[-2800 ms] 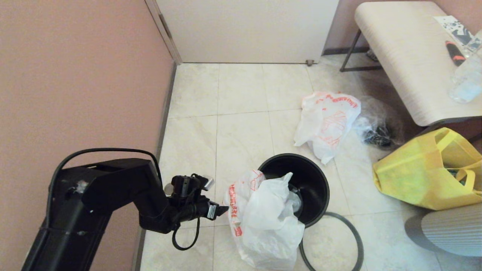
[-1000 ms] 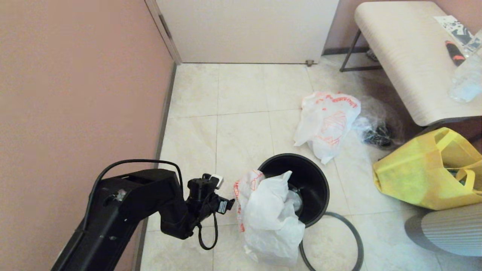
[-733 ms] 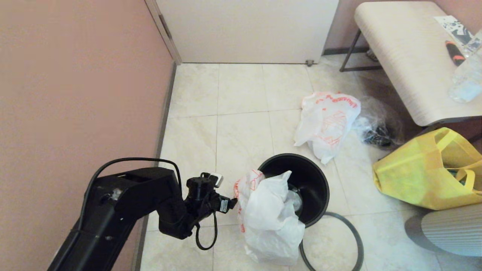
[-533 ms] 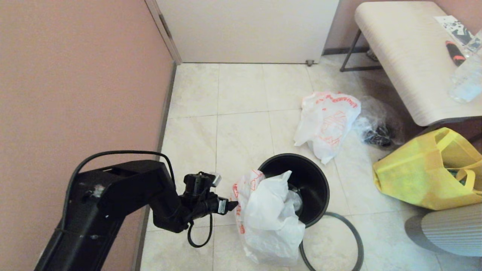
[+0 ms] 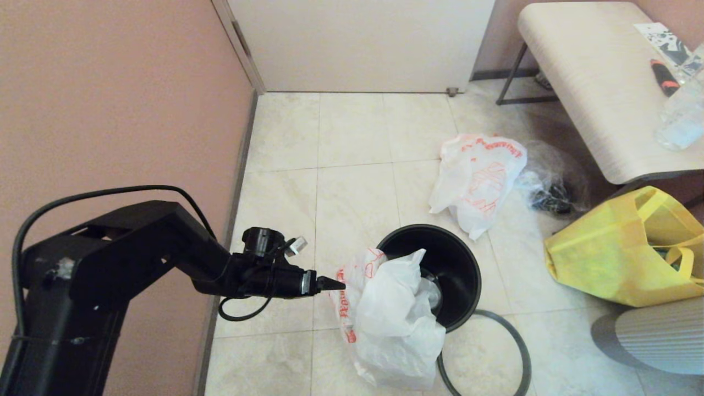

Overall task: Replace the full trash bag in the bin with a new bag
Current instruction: Put the new garbage bag on the trash can

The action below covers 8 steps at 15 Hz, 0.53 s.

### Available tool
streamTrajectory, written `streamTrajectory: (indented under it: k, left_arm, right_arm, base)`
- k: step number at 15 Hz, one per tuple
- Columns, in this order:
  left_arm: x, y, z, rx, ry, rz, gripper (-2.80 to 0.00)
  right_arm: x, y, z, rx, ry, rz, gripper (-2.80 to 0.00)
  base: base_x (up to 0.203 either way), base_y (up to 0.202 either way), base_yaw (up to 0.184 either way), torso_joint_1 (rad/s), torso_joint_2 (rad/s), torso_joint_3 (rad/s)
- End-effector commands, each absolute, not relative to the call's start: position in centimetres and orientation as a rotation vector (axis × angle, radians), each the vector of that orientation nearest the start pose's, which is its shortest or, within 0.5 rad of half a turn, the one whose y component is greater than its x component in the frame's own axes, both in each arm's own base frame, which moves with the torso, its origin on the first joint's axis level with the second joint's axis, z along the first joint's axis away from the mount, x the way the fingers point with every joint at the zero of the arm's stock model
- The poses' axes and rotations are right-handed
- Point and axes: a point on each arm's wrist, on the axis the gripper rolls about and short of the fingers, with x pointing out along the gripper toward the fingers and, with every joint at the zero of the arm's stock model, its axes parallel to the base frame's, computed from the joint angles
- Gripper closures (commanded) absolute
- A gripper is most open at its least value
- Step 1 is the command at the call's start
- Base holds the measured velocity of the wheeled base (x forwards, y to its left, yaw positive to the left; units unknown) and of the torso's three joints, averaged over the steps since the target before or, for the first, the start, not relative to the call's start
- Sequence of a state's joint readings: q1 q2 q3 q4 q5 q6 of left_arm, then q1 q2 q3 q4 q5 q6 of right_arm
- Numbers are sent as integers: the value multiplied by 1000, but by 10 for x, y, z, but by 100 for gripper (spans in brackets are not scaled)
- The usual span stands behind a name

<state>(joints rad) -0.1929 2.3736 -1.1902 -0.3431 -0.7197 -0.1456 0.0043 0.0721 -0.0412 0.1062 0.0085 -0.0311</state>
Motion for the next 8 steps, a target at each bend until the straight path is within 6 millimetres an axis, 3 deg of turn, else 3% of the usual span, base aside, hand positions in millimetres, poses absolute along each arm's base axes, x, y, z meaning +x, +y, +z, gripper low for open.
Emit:
streamTrajectory:
  k: [1,4,8]
  left_arm:
    - [415,-87,9,-372,901,-786,-280]
    - [419,-98,-9,-317,926,-728,-280]
    - [421,-100,-26,-216,803,-739,-280]
  right_arm:
    - [-20,0,78,-32,149,16,0]
    - [-20,0,78,-32,143,16,0]
    - [-23,0,77,-26,108,15,0]
  base:
    - [0,0,0,0,0,0]
    - [0,0,0,0,0,0]
    - [0,0,0,0,0,0]
